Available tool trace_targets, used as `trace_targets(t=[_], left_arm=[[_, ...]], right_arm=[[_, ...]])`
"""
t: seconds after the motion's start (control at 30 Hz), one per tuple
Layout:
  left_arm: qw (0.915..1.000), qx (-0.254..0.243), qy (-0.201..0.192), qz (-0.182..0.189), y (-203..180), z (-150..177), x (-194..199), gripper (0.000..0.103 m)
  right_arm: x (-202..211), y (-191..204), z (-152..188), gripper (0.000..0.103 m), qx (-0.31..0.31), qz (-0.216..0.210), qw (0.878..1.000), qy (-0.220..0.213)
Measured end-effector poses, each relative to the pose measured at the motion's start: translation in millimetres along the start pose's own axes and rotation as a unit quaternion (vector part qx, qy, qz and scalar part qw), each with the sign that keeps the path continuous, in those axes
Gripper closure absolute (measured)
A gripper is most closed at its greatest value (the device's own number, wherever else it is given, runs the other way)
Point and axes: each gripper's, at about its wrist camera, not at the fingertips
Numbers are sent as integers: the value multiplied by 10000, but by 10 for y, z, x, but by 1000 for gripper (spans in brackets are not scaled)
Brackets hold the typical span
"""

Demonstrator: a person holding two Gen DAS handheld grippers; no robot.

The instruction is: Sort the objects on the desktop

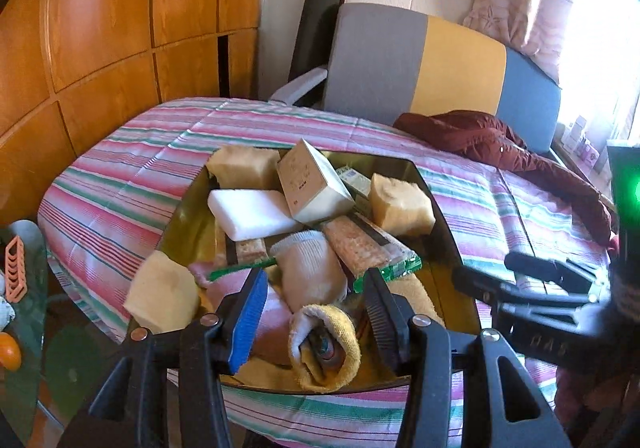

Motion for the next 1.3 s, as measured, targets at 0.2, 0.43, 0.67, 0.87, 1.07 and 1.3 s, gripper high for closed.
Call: trace_targets(t=[0.2,0.43,0.67,0.87,1.07,1.3], left_arm=[[9998,12,-190,-102,9,-80,136,52],[9990,17,-295,-343,19,-149,239,40],[9965,41,-403,-732,36,-221,292,34],[9937,-8,-558,-975,44,-306,354,34],[9906,-17,-640,-1205,51,-346,366,34],[9941,28,-474,-972,61,-299,261,48]], right_arm=[[75,15,99,25,68,125,9999,-60],[122,100,174,21,217,182,9995,-137],[128,203,237,21,442,236,9986,-158],[105,225,273,21,502,222,9984,-132],[93,227,292,21,526,219,9983,-122],[79,193,300,20,515,263,9983,-114]])
Point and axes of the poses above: each gripper's, at about its wrist camera, not at the fingertips, and x roughly against the way its jaws point, y to its left, z to its underside, and after that the axes turned 11 degrees about -y, right-handed
